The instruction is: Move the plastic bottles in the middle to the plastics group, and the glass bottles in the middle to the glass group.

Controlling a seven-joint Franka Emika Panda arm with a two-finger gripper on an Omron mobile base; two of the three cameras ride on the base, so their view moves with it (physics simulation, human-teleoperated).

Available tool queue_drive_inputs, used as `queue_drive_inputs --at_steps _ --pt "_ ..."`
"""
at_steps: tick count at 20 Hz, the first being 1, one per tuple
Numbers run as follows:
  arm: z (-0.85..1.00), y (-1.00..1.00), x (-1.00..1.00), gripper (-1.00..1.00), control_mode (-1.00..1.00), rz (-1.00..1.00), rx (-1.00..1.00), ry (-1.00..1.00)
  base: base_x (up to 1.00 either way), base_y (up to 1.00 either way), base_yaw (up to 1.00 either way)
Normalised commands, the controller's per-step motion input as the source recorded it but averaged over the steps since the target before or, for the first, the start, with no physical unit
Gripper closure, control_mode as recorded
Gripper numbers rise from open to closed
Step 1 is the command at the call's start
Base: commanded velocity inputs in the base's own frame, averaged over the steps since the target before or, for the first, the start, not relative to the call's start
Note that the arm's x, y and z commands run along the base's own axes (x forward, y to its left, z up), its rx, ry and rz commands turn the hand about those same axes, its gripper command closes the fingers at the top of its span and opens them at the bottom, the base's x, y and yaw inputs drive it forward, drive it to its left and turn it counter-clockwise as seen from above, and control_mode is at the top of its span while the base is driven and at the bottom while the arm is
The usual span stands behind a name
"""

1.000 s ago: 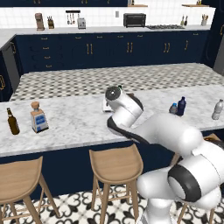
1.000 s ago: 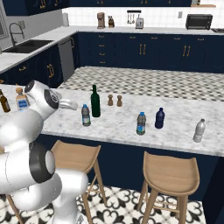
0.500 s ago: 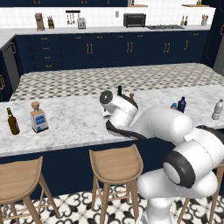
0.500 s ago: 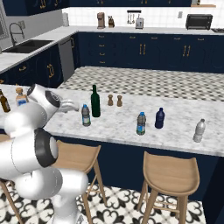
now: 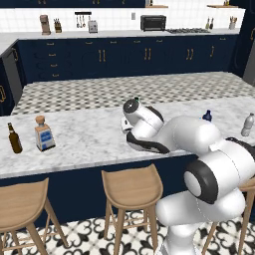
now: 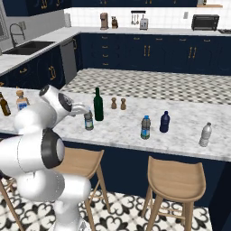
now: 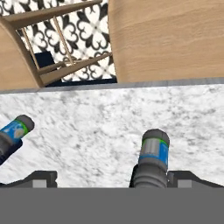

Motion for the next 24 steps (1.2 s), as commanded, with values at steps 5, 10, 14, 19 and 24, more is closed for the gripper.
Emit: queue_drive_inputs --at_steps 5,10,14,19,24 --pt "-0.11 -0.05 0.09 -1.0 -1.0 0.06 0.02 0.03 0.0 0.0 0.0" --pt "-0.11 -0.03 0.1 -1.0 -1.0 0.04 0.04 0.01 0.0 0.0 0.0" --pt "-0.13 0.0 0.14 -1.0 -1.0 0.01 0.06 0.01 0.0 0.0 0.0" --pt "-0.09 0.0 0.23 -1.0 -1.0 0.0 0.04 0.09 0.0 0.0 0.0" --pt "-0.09 0.0 0.24 -1.0 -1.0 0.0 0.01 0.18 0.0 0.0 0.0"
